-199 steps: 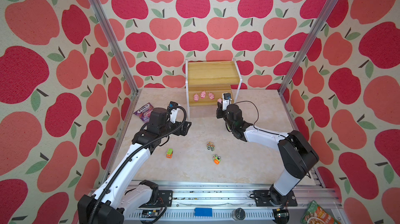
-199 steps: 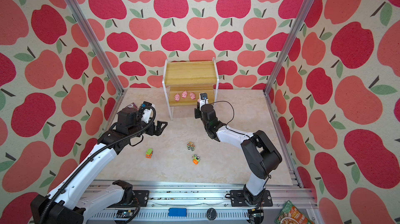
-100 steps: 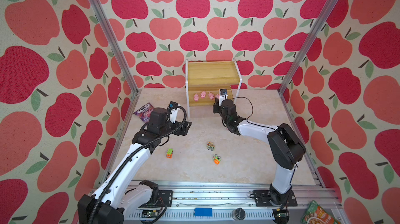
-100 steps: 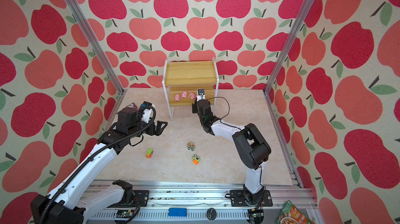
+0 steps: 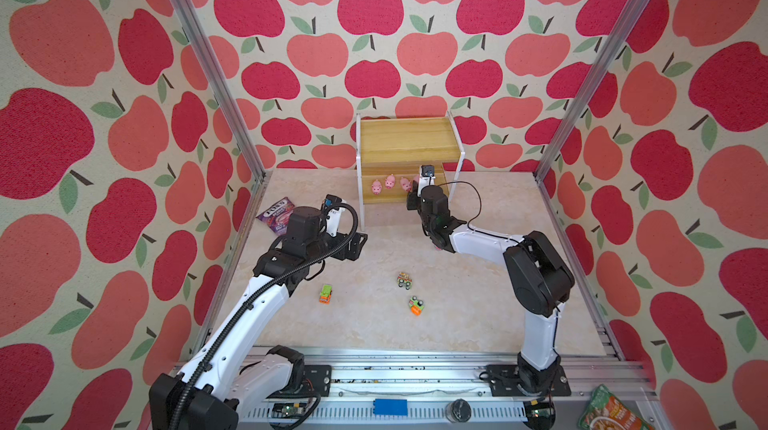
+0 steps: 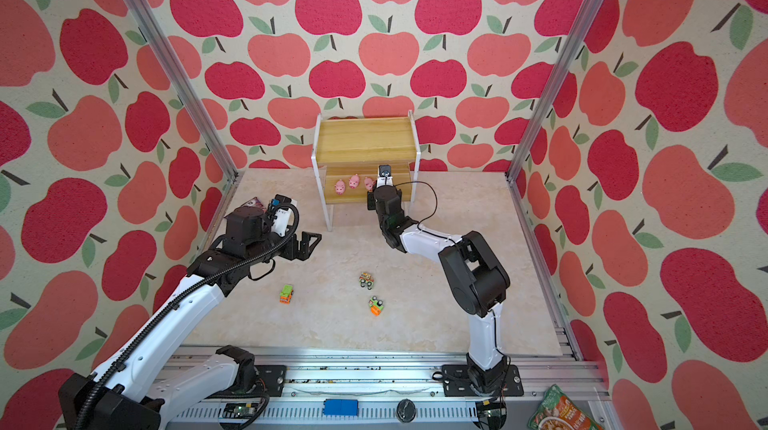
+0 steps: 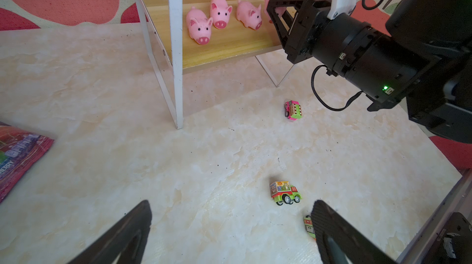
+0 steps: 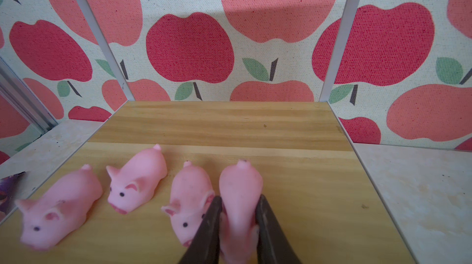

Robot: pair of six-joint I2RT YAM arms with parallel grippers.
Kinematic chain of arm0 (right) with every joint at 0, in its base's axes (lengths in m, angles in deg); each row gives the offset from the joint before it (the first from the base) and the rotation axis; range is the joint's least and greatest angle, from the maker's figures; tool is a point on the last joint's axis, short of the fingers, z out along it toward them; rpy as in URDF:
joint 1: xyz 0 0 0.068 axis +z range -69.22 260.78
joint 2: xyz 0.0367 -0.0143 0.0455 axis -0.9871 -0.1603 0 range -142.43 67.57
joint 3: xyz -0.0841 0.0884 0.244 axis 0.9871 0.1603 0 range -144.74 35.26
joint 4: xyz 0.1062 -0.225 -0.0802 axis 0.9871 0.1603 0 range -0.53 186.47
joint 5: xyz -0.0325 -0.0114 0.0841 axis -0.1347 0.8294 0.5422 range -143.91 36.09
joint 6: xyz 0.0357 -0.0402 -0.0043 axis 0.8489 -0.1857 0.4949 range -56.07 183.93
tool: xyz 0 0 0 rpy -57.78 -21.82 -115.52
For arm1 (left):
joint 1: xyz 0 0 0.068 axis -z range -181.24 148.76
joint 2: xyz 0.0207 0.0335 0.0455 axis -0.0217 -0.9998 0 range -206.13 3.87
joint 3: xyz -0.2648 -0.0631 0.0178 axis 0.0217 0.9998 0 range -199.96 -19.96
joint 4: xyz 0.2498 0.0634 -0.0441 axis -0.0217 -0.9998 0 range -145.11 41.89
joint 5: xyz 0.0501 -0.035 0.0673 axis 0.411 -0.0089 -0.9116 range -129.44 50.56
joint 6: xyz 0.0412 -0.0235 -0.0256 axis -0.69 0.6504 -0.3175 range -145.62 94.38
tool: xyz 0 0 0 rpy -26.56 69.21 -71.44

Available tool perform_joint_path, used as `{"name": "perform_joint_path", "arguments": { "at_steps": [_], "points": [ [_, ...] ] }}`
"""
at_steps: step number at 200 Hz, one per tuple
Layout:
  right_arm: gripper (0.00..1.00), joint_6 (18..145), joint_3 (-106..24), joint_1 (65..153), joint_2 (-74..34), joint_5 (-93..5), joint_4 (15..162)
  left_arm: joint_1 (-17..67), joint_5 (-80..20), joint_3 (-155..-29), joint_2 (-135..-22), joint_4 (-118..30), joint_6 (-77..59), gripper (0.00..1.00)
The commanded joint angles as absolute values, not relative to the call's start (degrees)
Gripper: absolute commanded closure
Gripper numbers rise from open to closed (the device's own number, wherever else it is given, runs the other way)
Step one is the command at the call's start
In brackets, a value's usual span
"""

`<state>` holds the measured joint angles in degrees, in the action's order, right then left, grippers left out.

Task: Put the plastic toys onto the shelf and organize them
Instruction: 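Carry the pink pig in the right gripper to the lower shelf, then lower the pig beside the other three pigs and open the right gripper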

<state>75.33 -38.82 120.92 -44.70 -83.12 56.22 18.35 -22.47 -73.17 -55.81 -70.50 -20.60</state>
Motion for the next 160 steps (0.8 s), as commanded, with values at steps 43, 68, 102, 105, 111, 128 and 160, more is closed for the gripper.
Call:
{"name": "perform_joint_path", "arguments": {
  "at_steps": [43,68,102,105,111,128,160],
  "points": [
    [0.74,75.8,-43.2,119.8,-48.2,-84.2,58.8,17.9,-22.1,-73.5,-56.0,-69.7,-21.4,0.00],
    [0.74,76.1,-43.4,119.4,-48.6,-81.9,59.2,17.9,-22.0,-73.6,-56.0,-69.6,-21.4,0.00],
    [0.73,76.3,-43.4,118.7,-48.8,-77.0,60.2,17.9,-21.9,-73.5,-56.2,-69.6,-21.4,0.00],
    [0.72,76.3,-43.4,118.7,-48.8,-76.5,60.4,17.9,-22.0,-73.5,-56.1,-69.6,-21.4,0.00],
    [0.72,76.4,-43.3,118.5,-48.8,-75.6,60.5,17.9,-21.9,-73.5,-56.2,-69.6,-21.4,0.00],
    [0.71,76.7,-43.1,118.1,-48.6,-73.7,61.0,17.8,-21.9,-73.5,-56.2,-69.6,-21.4,0.00],
    [0.70,76.4,-42.4,117.6,-48.3,-69.2,60.7,17.7,-21.7,-73.5,-56.2,-69.5,-21.3,0.00]
  ]
}}
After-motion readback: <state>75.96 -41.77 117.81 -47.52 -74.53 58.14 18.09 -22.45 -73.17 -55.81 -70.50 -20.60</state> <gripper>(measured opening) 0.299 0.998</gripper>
